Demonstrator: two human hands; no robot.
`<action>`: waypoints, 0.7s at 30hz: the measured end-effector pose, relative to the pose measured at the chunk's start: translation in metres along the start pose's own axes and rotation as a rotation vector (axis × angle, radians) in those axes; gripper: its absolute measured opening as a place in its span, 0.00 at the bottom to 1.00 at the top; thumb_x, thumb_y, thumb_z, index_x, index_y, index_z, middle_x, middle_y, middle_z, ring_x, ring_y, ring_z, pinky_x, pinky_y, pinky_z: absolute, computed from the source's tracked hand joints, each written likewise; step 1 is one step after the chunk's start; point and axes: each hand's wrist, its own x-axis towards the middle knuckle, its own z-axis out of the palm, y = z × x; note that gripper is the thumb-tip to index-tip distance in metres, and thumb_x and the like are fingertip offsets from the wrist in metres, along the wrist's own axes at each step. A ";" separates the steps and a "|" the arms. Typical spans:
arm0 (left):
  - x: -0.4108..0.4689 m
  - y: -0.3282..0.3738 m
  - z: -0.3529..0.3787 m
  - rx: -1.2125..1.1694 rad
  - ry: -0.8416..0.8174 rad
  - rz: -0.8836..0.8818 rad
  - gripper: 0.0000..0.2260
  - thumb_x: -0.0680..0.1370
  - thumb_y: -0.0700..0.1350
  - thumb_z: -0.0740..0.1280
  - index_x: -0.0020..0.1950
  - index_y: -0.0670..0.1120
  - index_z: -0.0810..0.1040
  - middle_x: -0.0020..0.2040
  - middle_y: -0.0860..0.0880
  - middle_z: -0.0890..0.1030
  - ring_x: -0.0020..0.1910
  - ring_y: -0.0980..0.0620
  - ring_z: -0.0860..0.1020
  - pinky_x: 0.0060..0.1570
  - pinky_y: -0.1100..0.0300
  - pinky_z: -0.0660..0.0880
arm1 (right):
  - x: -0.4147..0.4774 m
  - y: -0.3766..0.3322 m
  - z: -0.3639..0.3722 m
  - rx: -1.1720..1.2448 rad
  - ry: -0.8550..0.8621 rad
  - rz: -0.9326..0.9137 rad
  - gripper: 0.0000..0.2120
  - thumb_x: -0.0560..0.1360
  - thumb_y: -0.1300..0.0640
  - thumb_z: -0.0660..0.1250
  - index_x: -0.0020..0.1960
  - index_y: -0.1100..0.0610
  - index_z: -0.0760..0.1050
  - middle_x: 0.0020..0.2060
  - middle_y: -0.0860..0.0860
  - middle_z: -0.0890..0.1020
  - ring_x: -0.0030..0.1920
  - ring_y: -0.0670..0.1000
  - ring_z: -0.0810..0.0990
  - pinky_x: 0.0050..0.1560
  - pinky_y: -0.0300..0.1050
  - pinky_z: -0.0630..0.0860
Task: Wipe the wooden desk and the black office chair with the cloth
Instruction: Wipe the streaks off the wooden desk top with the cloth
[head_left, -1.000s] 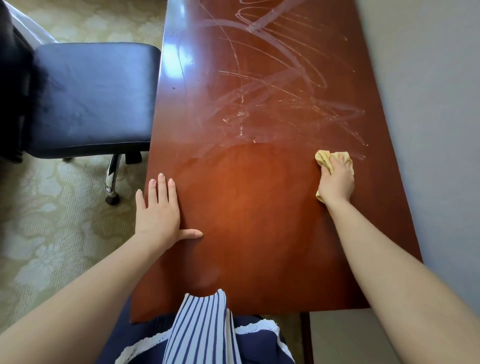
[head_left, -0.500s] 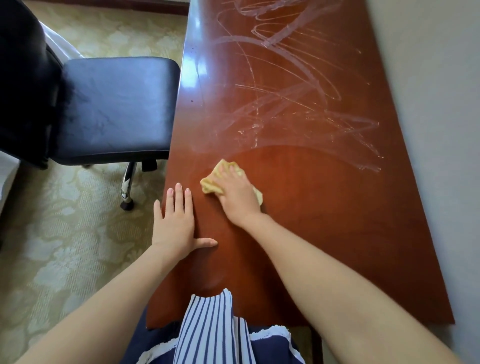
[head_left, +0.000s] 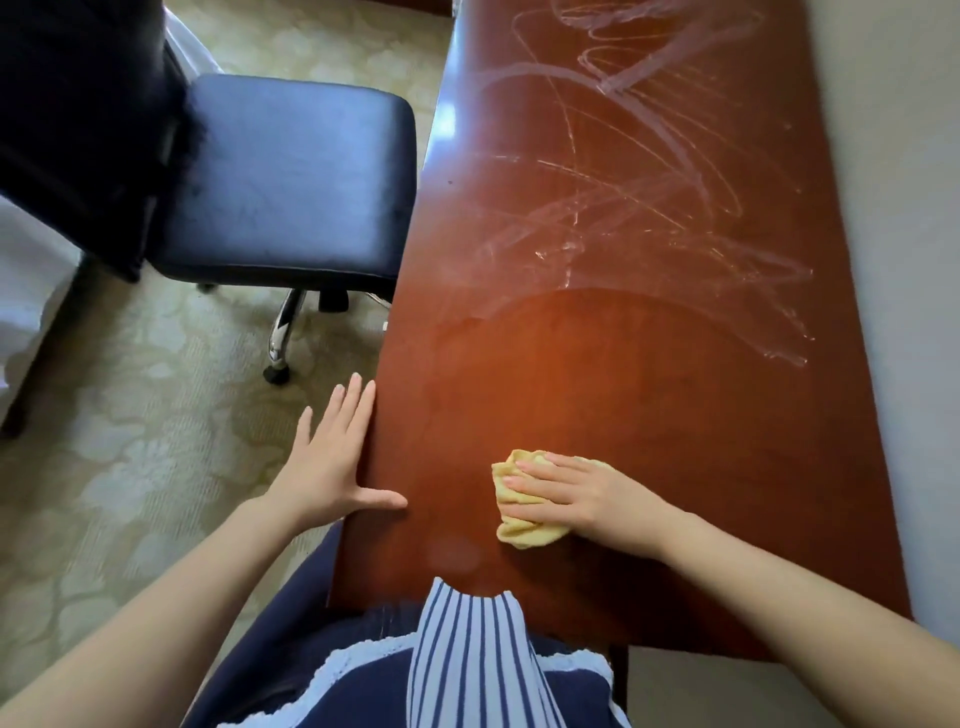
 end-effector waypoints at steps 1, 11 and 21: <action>-0.002 -0.006 -0.001 -0.008 -0.030 0.016 0.63 0.59 0.73 0.67 0.72 0.48 0.26 0.73 0.52 0.28 0.75 0.51 0.32 0.73 0.44 0.37 | 0.003 0.010 -0.006 -0.004 -0.063 -0.042 0.34 0.64 0.66 0.77 0.68 0.53 0.73 0.68 0.52 0.73 0.69 0.53 0.70 0.66 0.55 0.70; 0.001 -0.027 -0.011 0.203 -0.106 0.124 0.64 0.59 0.72 0.70 0.66 0.51 0.19 0.68 0.56 0.22 0.72 0.49 0.29 0.72 0.42 0.40 | 0.105 0.082 -0.051 0.138 -0.056 0.368 0.27 0.80 0.68 0.56 0.75 0.50 0.59 0.76 0.48 0.54 0.76 0.49 0.48 0.76 0.41 0.46; 0.001 -0.020 -0.020 0.300 -0.096 0.105 0.62 0.61 0.71 0.69 0.69 0.49 0.23 0.77 0.51 0.33 0.76 0.44 0.37 0.72 0.40 0.43 | 0.221 0.071 -0.053 0.240 0.239 0.948 0.22 0.81 0.60 0.55 0.75 0.53 0.61 0.76 0.54 0.58 0.75 0.56 0.54 0.73 0.50 0.52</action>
